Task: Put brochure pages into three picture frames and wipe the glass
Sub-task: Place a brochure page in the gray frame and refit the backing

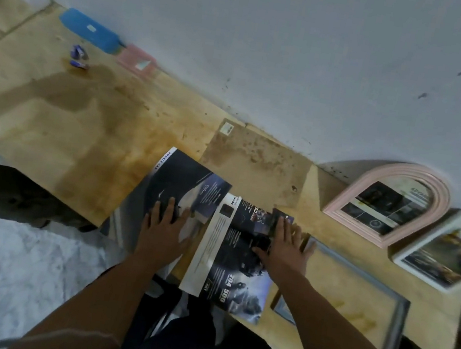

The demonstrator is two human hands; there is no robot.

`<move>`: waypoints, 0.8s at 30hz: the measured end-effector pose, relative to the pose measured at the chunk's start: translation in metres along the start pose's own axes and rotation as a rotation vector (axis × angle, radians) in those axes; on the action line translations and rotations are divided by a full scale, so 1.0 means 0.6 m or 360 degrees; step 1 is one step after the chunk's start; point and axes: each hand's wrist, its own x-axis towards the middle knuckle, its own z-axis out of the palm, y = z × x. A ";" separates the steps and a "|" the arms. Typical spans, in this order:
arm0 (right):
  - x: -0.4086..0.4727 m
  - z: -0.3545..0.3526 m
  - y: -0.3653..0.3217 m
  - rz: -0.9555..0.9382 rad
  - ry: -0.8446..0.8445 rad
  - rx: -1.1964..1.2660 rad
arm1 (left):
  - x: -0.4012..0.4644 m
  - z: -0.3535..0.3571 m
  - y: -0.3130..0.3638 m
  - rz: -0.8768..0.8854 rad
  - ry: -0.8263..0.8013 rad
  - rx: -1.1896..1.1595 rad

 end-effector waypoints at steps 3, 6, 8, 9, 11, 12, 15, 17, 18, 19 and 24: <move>-0.010 0.006 -0.002 0.0033 0.0117 0.0058 | 0.002 -0.003 0.005 -0.0032 -0.0062 0.0027; -0.022 0.005 -0.001 0.0076 0.0284 0.0200 | 0.007 -0.005 0.005 -0.0023 -0.0076 0.0041; -0.026 0.005 0.006 0.0085 0.0355 0.0315 | 0.008 -0.005 0.006 -0.0029 -0.0091 0.0053; -0.027 0.005 0.012 0.0082 0.0385 0.0367 | 0.009 -0.004 0.007 -0.0035 -0.0099 0.0062; -0.030 0.004 0.025 0.0069 0.0417 0.0420 | 0.010 -0.006 0.010 -0.0054 -0.0114 0.0058; -0.032 0.002 0.030 0.0059 0.0406 0.0421 | 0.011 -0.007 0.014 -0.0063 -0.0117 0.0042; -0.028 -0.008 0.036 -0.0004 0.0277 0.0365 | 0.013 -0.013 0.024 -0.0095 -0.0125 -0.0013; -0.016 -0.013 0.034 -0.0042 0.0164 0.0287 | 0.015 -0.015 0.029 -0.0118 -0.0126 -0.0046; -0.008 -0.013 0.031 -0.0055 0.0100 0.0258 | 0.017 -0.014 0.029 -0.0128 -0.0132 -0.0047; -0.002 -0.009 0.029 -0.0073 0.0044 0.0217 | 0.019 -0.012 0.029 -0.0135 -0.0141 -0.0040; -0.003 0.019 0.021 -0.0100 0.0041 -0.0042 | 0.025 -0.003 0.025 -0.0147 -0.0196 -0.0048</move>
